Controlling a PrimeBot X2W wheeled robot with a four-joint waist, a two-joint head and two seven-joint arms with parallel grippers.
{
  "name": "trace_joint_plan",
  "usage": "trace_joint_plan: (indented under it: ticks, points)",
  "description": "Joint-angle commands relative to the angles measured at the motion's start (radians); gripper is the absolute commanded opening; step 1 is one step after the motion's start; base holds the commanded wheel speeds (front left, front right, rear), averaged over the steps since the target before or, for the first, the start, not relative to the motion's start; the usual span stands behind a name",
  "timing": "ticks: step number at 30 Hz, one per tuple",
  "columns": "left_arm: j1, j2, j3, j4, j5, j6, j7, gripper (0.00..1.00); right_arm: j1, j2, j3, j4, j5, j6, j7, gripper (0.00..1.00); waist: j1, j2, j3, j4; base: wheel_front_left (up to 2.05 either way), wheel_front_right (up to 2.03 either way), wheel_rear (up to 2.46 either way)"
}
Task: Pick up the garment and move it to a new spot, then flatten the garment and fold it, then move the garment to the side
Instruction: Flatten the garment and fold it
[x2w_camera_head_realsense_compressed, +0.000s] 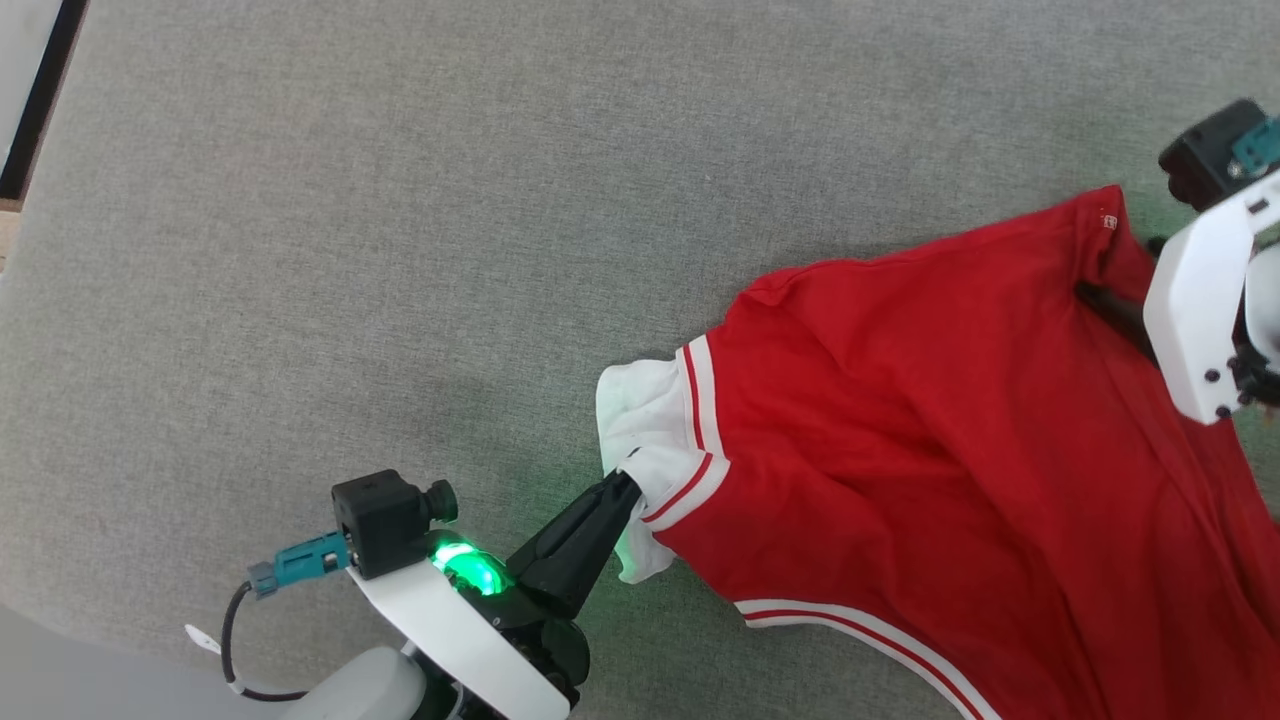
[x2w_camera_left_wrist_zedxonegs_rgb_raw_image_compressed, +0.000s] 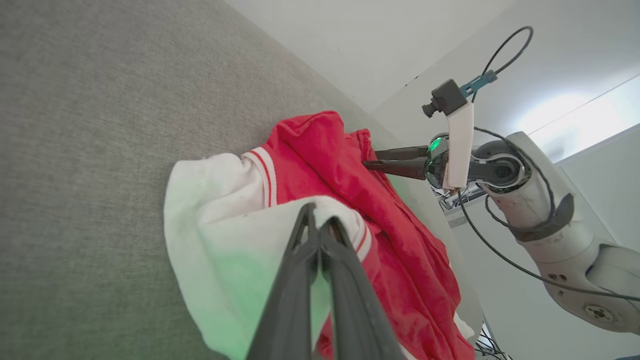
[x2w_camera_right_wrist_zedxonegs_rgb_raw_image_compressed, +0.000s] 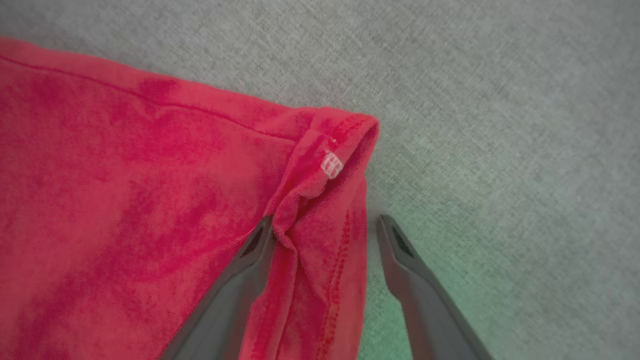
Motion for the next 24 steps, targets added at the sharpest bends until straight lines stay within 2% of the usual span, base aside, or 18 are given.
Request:
trace_joint_plan:
  ticks: [1, 3, 4, 5, 6, 13, 16, 24]
  points:
    - [-0.014, -0.008, 0.001, 0.0, 0.003, -0.004, -0.002, 0.0, -0.013, 0.002, 0.039, 0.042, 0.015, 0.0, -0.001, 1.0, 0.0, 0.0, 0.006, 0.008, 0.0, 0.0, 0.0]
    - [-0.014, -0.009, 0.003, 0.003, 0.002, -0.004, -0.002, 0.0, -0.028, 0.004, 0.086, 0.083, 0.031, 0.0, -0.002, 1.0, 0.0, 0.0, 0.007, 0.01, 0.0, 0.0, 0.0]
    - [-0.013, -0.009, 0.004, 0.005, 0.001, -0.004, -0.002, 0.0, -0.035, 0.003, 0.107, 0.102, 0.042, 0.0, 0.002, 0.47, 0.0, 0.0, 0.007, 0.011, 0.0, 0.0, 0.0]
    - [-0.014, -0.01, 0.004, 0.006, 0.0, -0.004, -0.002, 0.0, -0.04, 0.003, 0.121, 0.117, 0.053, 0.0, 0.001, 0.19, 0.0, 0.0, 0.005, 0.01, 0.0, 0.0, 0.0]
    - [-0.014, -0.011, 0.004, 0.008, -0.002, -0.004, -0.002, 0.0, -0.046, 0.008, 0.124, 0.136, 0.068, 0.0, -0.005, 0.0, 0.0, 0.0, 0.003, 0.009, 0.0, 0.0, 0.0]
    - [-0.062, 0.026, -0.026, 0.064, 0.006, -0.004, -0.002, 0.0, -0.131, 0.009, 0.102, 0.189, 0.11, -0.001, -0.116, 0.0, 0.0, 0.0, -0.041, -0.013, 0.0, 0.0, 0.0]
    - [-0.124, 0.068, -0.033, 0.076, -0.02, -0.004, 0.004, 0.0, -0.169, 0.016, 0.072, 0.226, 0.108, -0.001, -0.181, 0.0, 0.0, 0.0, -0.059, -0.03, 0.0, 0.0, 0.0]
    - [-0.452, 0.144, 0.047, 0.159, -0.138, -0.004, 0.063, 0.0, -0.406, 0.078, -0.059, 0.412, 0.04, 0.0, -0.333, 0.0, 0.0, 0.0, -0.028, -0.11, 0.0, 0.0, 0.0]
